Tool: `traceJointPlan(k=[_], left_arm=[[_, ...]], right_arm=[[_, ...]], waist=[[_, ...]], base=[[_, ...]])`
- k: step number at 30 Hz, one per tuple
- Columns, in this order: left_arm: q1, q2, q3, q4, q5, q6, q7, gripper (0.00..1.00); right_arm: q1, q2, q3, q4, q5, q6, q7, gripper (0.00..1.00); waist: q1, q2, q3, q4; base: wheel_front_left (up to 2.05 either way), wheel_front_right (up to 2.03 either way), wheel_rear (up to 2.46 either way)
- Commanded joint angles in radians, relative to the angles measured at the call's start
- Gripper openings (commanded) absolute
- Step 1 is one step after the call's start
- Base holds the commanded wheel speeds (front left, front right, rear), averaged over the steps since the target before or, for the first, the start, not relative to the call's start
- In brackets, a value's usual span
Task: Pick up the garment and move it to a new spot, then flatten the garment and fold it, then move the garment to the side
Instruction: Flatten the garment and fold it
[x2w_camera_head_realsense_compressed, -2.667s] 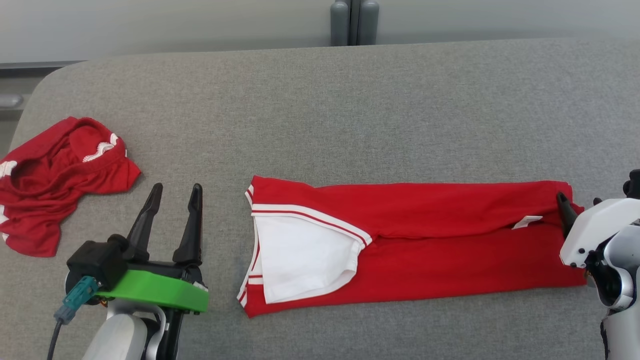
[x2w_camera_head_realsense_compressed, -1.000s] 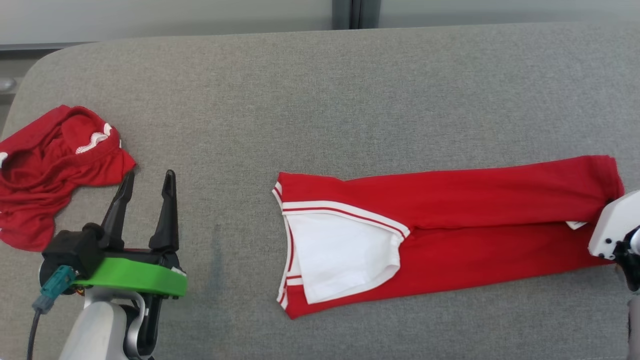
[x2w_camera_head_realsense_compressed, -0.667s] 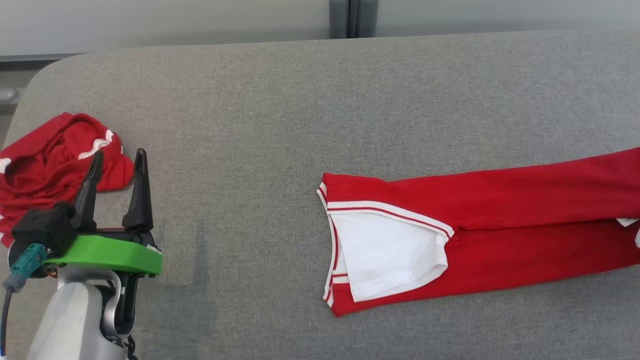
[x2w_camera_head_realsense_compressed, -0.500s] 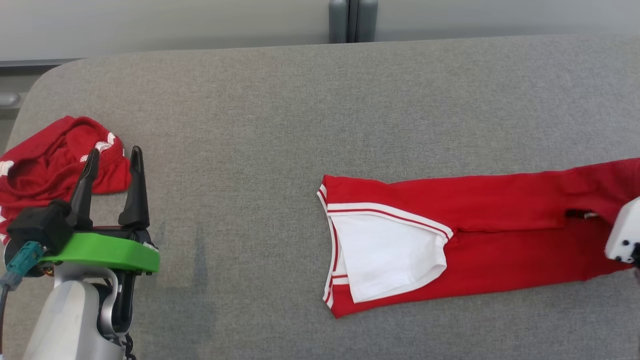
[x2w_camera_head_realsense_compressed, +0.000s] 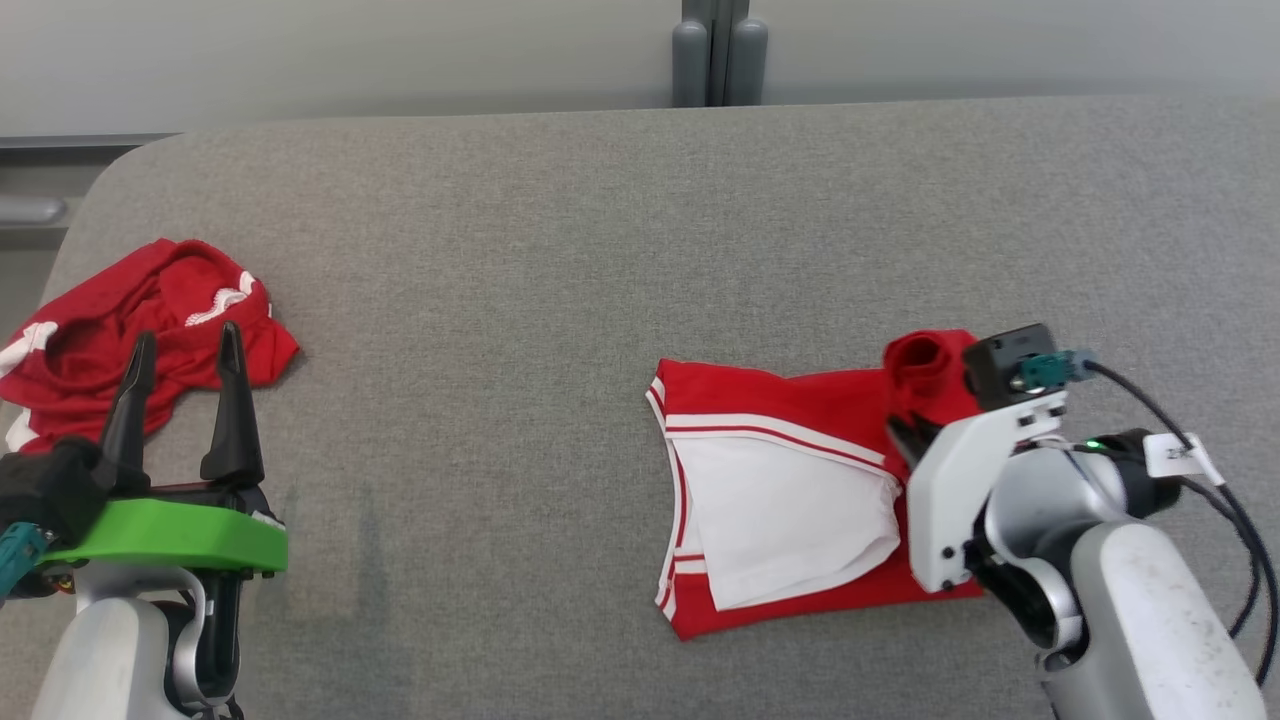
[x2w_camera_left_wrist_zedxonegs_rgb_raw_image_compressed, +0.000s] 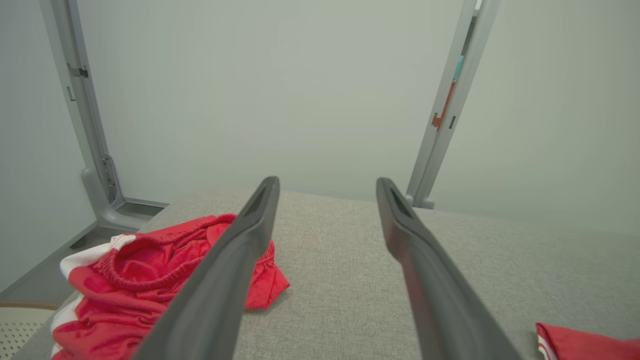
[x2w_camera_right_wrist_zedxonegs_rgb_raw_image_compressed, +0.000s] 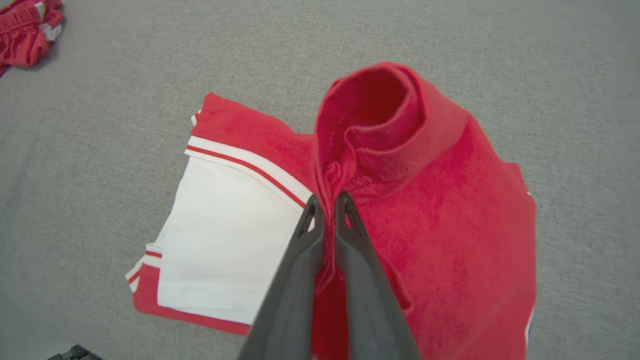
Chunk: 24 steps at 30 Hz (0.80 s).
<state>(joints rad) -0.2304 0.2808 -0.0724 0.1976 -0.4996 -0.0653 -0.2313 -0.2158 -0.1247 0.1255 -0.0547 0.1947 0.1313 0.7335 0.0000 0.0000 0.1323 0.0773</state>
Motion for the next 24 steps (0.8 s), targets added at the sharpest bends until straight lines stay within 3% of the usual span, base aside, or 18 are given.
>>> traceJointPlan(k=[1, 13, 19, 20, 21, 24], left_arm=[[0.015, 0.007, 0.000, -0.010, -0.008, 0.005, 0.001, 1.00], [0.020, -0.006, -0.025, -0.031, -0.010, 0.011, 0.013, 1.00], [0.006, -0.012, -0.041, -0.016, -0.013, 0.003, 0.008, 1.00], [0.005, -0.012, -0.042, -0.015, -0.013, 0.003, 0.007, 1.00], [0.004, -0.012, -0.043, -0.013, -0.013, 0.003, 0.006, 1.00], [0.003, -0.011, -0.042, -0.011, -0.017, 0.004, 0.004, 1.00]], right_arm=[[-0.018, 0.002, 0.033, 0.007, 0.020, -0.001, -0.012, 0.00], [-0.134, 0.064, 0.247, 0.242, 0.081, -0.001, -0.116, 0.00], [-0.163, 0.069, 0.292, 0.320, 0.103, -0.001, -0.132, 0.00], [-0.163, 0.070, 0.291, 0.326, 0.102, -0.001, -0.135, 0.13], [-0.160, 0.071, 0.286, 0.333, 0.099, -0.001, -0.135, 1.00], [-0.151, 0.072, 0.269, 0.314, 0.121, -0.001, -0.148, 1.00]], waist=[[0.0000, 0.0000, 0.000, 0.009], [0.0000, 0.0000, 0.023, 0.053], [0.0000, 0.0000, 0.026, 0.075], [0.0000, 0.0000, 0.026, 0.077], [0.0000, 0.0000, 0.026, 0.079], [0.0000, 0.0000, 0.026, 0.080]], base=[[0.00, 0.00, 0.00], [0.00, 0.00, 0.00], [0.00, 0.00, 0.00], [0.00, 0.00, 0.00], [0.00, 0.00, 0.00], [0.00, 0.00, 0.00]])
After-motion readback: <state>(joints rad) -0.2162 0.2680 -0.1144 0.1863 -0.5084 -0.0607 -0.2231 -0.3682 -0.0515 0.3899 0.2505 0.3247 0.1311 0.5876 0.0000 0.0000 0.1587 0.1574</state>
